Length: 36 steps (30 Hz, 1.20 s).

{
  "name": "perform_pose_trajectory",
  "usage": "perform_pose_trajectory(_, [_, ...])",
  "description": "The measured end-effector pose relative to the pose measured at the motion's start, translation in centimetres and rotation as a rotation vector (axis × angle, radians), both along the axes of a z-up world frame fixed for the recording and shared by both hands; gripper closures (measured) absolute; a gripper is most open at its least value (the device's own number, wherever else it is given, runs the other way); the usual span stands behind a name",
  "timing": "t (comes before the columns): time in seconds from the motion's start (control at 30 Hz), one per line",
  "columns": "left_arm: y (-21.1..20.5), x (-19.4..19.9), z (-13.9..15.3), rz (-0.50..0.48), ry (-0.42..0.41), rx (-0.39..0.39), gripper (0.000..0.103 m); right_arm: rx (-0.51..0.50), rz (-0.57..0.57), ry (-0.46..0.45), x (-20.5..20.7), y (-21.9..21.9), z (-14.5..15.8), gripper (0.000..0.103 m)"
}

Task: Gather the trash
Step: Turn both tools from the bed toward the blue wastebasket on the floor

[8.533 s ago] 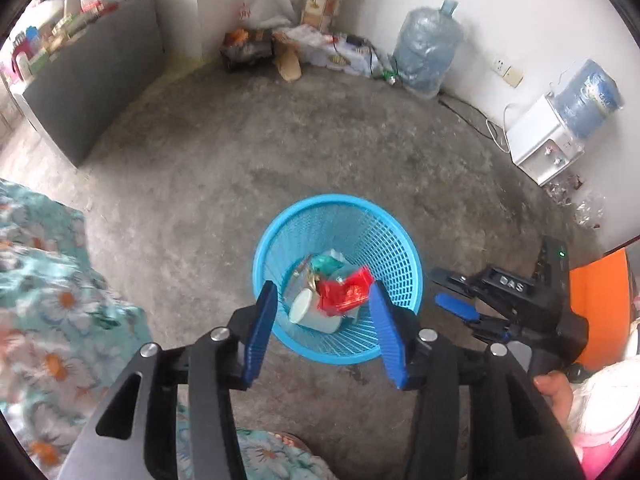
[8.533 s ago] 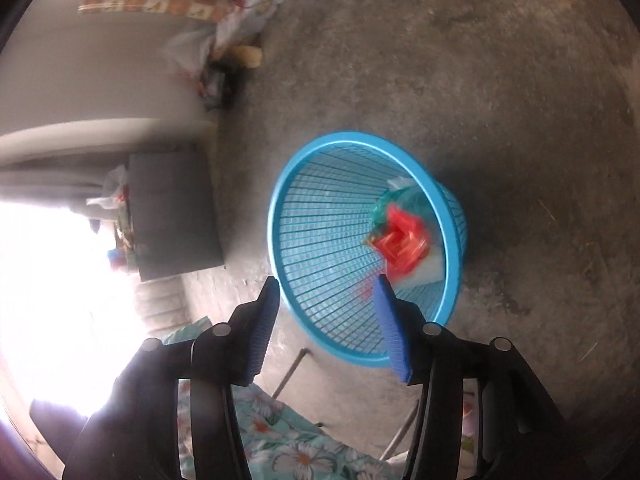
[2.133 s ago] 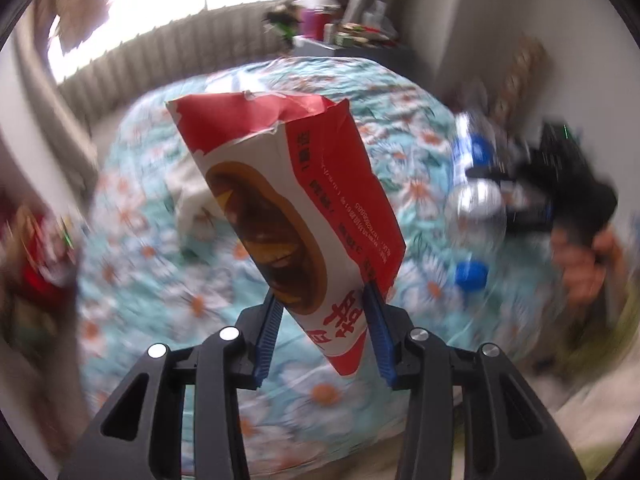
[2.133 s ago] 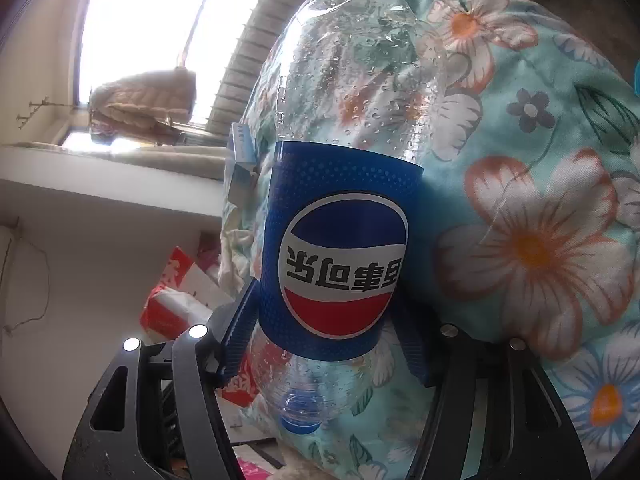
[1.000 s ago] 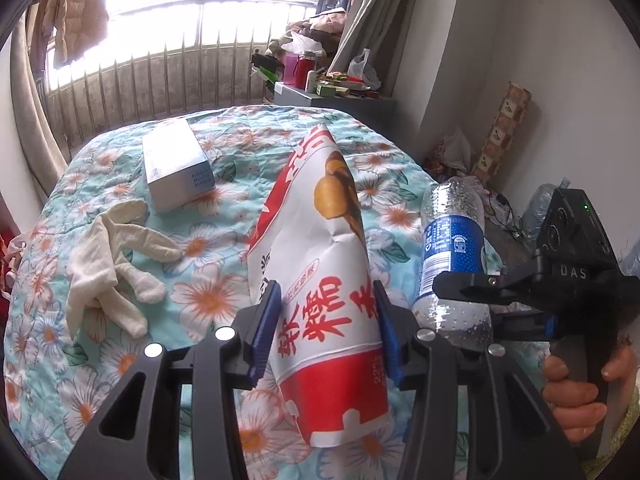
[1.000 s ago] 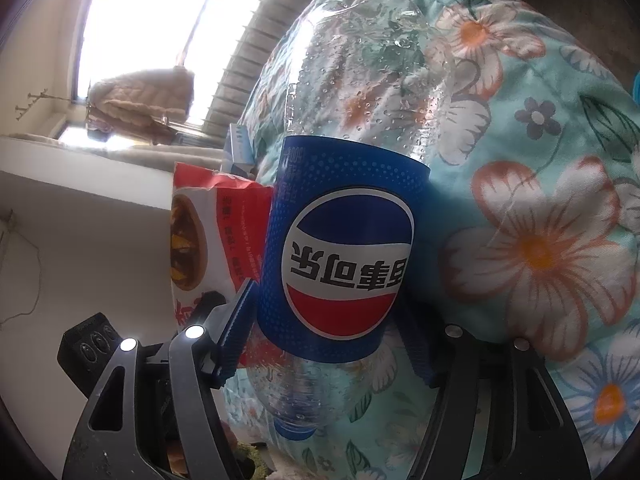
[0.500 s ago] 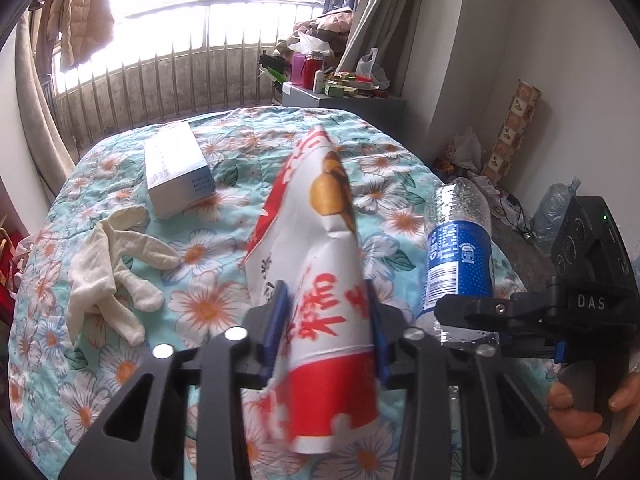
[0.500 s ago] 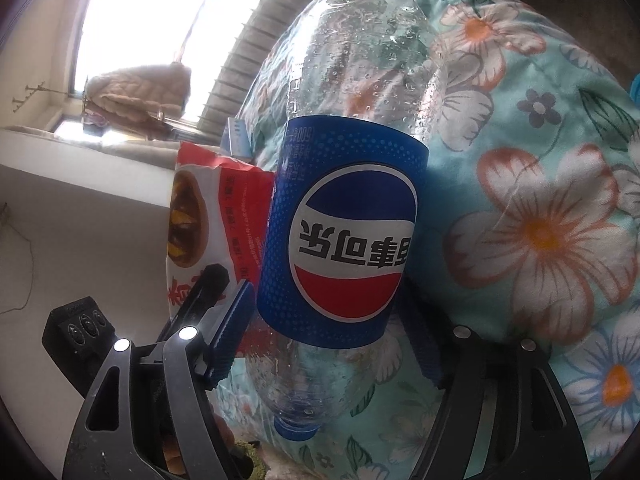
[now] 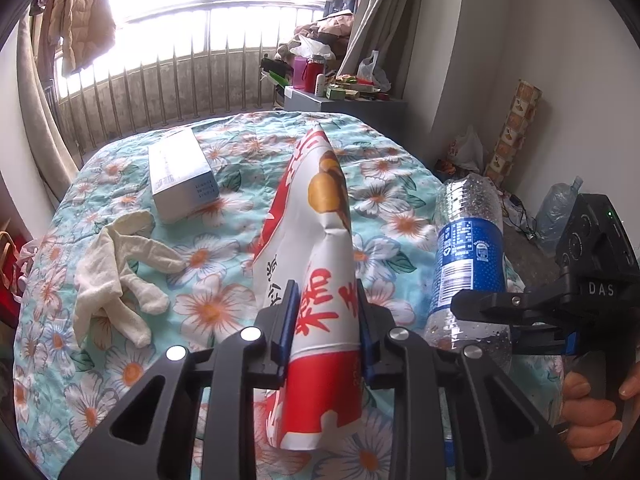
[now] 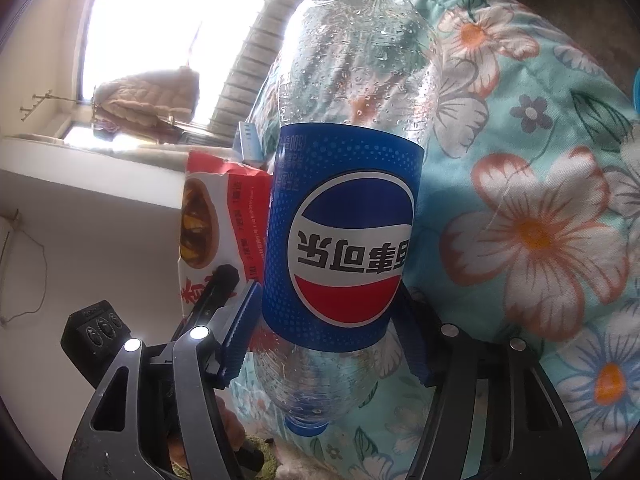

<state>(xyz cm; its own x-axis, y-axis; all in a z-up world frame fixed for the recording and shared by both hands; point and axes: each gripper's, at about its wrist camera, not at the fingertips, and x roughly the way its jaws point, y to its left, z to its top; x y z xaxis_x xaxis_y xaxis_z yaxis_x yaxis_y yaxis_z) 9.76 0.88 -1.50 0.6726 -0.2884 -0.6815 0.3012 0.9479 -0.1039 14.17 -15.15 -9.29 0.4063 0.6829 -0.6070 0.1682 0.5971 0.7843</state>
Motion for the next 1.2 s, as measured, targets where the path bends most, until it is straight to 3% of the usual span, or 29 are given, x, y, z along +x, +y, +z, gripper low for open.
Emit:
perform_pose_trajectory(0.4, [0.7,-0.7,0.7,-0.004,-0.017,-0.02,0.079,-0.011,0.001,-0.025,0.0,-2.7,1.7,0.047])
perform_pose_trajectory(0.8, [2.0,-1.7,2.8,-0.064,-0.067,-0.1,0.079,0.019,-0.028,-0.033,-1.5,-4.1,2.2,0.047])
perform_pose_trajectory(1.2, [0.8,-2.5,5.2,-0.103,-0.113,-0.075,0.079,0.101,-0.063,-0.084,-3.6,-6.3,2.3,0.047])
